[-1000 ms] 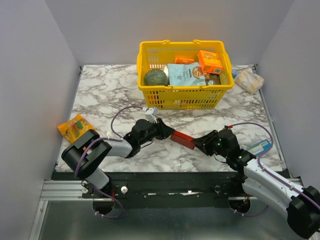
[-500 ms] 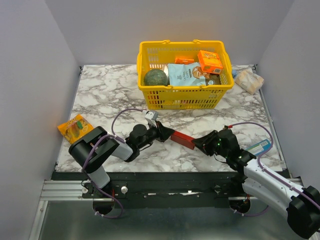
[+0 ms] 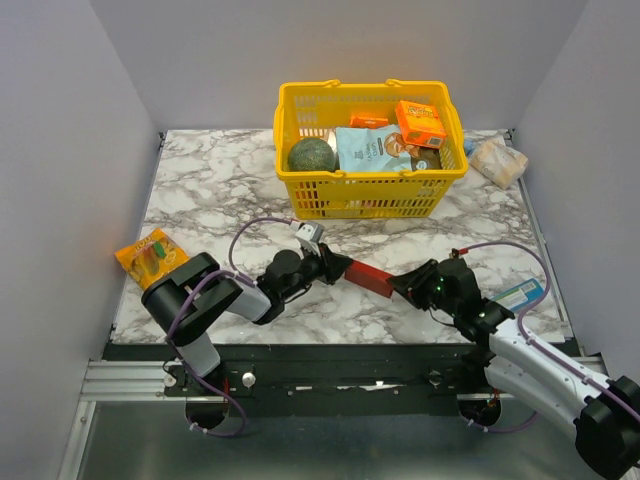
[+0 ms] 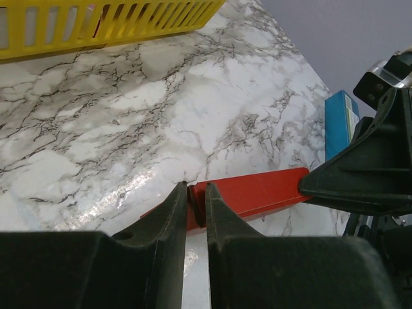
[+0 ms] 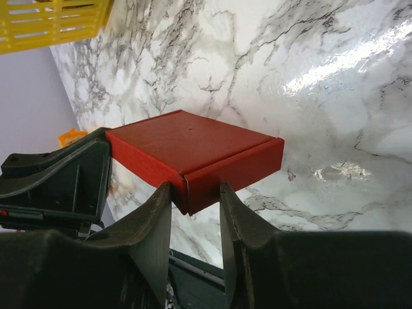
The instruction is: Fold the paper box
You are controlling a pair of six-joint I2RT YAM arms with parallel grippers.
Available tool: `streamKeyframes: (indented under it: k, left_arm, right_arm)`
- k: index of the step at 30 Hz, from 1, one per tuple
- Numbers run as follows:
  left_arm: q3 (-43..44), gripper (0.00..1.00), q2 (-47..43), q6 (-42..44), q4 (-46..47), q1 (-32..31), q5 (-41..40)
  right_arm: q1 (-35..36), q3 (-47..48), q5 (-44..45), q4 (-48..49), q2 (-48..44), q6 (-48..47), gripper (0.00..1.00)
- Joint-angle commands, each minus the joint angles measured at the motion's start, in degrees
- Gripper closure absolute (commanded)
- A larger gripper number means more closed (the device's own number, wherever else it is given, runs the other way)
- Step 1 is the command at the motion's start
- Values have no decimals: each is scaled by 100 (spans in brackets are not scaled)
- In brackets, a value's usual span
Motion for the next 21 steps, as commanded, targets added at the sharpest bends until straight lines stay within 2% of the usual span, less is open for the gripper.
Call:
streamKeyframes:
  k: [1, 4, 6, 12, 21]
  left_arm:
    - [-298, 97, 353, 406, -2096, -273, -376]
    - [-281, 100, 336, 468, -2201, -466, -647]
    - [-193, 100, 432, 608, -2482, -703, -1157]
    - [396, 100, 722, 627, -3247, -1241, -1878]
    - [-114, 100, -270, 416, -3212, -1372, -2292]
  right_arm:
    - [-18, -191, 450, -639, 217, -205, 66]
    - [-9, -121, 423, -709, 305, -336, 75]
    - [-18, -112, 397, -709, 332, -442, 77]
    - [-9, -130, 292, -701, 639, -521, 85]
    - [-9, -174, 186, -823, 271, -794, 88]
